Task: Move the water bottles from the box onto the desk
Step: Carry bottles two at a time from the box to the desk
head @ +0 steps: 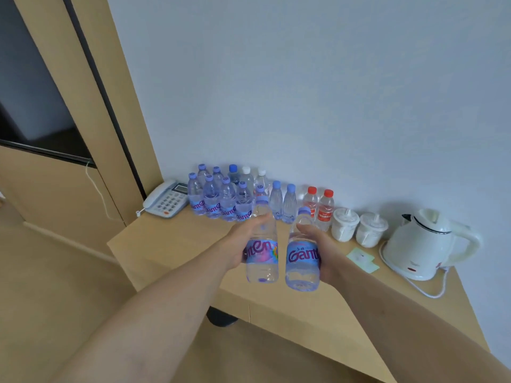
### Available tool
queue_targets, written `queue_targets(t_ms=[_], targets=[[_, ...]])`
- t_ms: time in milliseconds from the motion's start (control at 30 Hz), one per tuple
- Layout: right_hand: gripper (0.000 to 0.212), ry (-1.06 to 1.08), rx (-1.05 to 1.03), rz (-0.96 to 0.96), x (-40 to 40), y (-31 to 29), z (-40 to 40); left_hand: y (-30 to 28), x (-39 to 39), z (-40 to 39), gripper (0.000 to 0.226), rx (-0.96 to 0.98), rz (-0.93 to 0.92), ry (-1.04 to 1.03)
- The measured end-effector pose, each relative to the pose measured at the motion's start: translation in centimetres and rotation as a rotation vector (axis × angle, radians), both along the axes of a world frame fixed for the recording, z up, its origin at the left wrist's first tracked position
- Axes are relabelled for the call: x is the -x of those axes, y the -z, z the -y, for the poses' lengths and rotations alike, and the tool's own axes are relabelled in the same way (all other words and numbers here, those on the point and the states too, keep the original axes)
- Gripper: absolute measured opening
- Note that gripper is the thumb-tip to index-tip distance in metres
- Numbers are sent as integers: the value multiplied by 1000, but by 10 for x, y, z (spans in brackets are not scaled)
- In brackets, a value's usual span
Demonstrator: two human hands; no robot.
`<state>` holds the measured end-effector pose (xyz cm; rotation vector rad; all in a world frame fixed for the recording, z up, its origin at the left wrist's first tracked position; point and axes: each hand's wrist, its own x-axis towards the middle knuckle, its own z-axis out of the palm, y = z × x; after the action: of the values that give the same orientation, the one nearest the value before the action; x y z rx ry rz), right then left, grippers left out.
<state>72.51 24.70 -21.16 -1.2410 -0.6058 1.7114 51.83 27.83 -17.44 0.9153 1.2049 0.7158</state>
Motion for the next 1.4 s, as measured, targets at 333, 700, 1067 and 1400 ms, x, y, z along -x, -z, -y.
queue_targets(t_ms=[333,700,1067,1400], targets=[[52,105,28,114,17,15,-64,33,-2,-104,50,-102,-228,124],[58,165,-76,669,-31,47,-154,69,-62,-202,77,-201,-444,183],[59,76,-144,881,-46,70,-216,79,-98,-251,92,-310,-830,137],[38,107,-161,1067,-49,73,-232,86,-111,-256,92,-208,-853,84]])
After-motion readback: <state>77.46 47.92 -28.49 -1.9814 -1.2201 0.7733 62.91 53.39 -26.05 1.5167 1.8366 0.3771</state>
